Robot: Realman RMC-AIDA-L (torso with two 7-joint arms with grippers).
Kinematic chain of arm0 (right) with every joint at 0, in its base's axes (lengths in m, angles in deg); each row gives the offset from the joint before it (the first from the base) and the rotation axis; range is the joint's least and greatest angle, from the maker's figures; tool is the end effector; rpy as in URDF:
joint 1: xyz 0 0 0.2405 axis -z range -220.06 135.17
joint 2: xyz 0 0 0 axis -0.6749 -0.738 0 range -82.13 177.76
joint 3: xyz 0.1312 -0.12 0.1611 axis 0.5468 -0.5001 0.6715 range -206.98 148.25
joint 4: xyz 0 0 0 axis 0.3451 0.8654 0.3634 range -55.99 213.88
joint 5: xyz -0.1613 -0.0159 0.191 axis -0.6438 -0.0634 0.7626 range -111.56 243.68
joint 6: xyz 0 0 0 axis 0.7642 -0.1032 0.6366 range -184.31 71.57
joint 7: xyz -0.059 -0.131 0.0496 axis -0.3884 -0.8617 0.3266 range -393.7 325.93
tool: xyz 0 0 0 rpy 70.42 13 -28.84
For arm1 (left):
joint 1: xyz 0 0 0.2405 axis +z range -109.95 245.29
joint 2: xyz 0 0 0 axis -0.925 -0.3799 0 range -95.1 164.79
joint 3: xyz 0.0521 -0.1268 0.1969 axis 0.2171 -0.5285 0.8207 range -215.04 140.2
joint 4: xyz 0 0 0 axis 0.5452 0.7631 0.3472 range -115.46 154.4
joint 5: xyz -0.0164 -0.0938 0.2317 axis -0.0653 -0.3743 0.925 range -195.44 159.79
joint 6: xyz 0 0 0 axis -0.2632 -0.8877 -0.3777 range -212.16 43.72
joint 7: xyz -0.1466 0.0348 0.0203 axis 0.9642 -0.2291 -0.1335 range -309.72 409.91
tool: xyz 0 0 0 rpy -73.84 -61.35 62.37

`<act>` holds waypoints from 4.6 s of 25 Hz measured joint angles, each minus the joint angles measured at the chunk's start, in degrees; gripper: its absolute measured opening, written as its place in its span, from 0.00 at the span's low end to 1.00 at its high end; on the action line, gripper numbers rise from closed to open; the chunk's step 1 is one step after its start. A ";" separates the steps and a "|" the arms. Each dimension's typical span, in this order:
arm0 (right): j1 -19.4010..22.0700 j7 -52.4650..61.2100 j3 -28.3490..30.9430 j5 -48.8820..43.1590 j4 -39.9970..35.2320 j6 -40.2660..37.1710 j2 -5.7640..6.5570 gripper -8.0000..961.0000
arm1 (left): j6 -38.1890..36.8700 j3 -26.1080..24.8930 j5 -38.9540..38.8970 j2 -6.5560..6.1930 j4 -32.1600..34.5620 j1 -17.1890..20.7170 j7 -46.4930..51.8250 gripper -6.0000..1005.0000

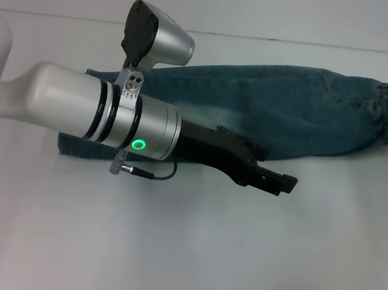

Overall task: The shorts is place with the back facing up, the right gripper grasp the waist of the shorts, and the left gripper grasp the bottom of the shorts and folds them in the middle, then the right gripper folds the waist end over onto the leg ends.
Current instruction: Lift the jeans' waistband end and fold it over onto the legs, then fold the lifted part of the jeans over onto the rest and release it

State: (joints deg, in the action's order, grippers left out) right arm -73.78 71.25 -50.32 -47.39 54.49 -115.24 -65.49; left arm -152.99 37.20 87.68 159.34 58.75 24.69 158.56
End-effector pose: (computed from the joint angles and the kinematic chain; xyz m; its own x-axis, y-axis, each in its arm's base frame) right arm 0.3792 0.3987 0.0558 0.1805 -0.5714 -0.8006 -0.9835 -0.1122 -0.1416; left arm -0.1326 0.3894 -0.1155 0.8084 0.5087 0.2962 0.5194 -0.8532 0.0475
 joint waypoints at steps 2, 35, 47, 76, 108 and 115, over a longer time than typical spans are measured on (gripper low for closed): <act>0.46 -0.57 0.01 1.27 -0.26 -0.86 -0.04 0.05 | 0.23 0.16 -0.66 0.04 -0.01 0.00 0.00 0.79; 5.73 -3.11 0.12 9.84 -6.26 -11.73 0.70 0.05 | 33.54 24.94 -28.88 0.13 -2.77 -2.92 -2.13 0.72; 5.81 -1.88 0.09 9.85 -7.50 -13.46 1.33 0.05 | 43.17 30.04 -31.49 0.14 -1.98 -4.41 -1.70 0.70; 3.59 7.92 -0.26 10.07 -20.89 -22.03 0.63 0.06 | 64.19 60.18 -31.71 0.14 -5.72 -12.56 18.26 0.01; -0.99 15.00 -8.78 9.81 -28.37 -25.86 -0.24 0.07 | 69.76 63.08 -32.35 0.14 0.35 -8.85 19.84 0.03; -3.20 14.60 -12.85 9.65 -24.79 -24.69 -0.94 0.07 | 84.34 54.97 -30.24 0.14 -2.56 -5.47 12.92 0.19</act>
State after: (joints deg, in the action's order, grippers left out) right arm -76.98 85.84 -63.17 -37.74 29.70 -139.92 -66.43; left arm -68.66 92.17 57.45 159.48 56.19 19.23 171.49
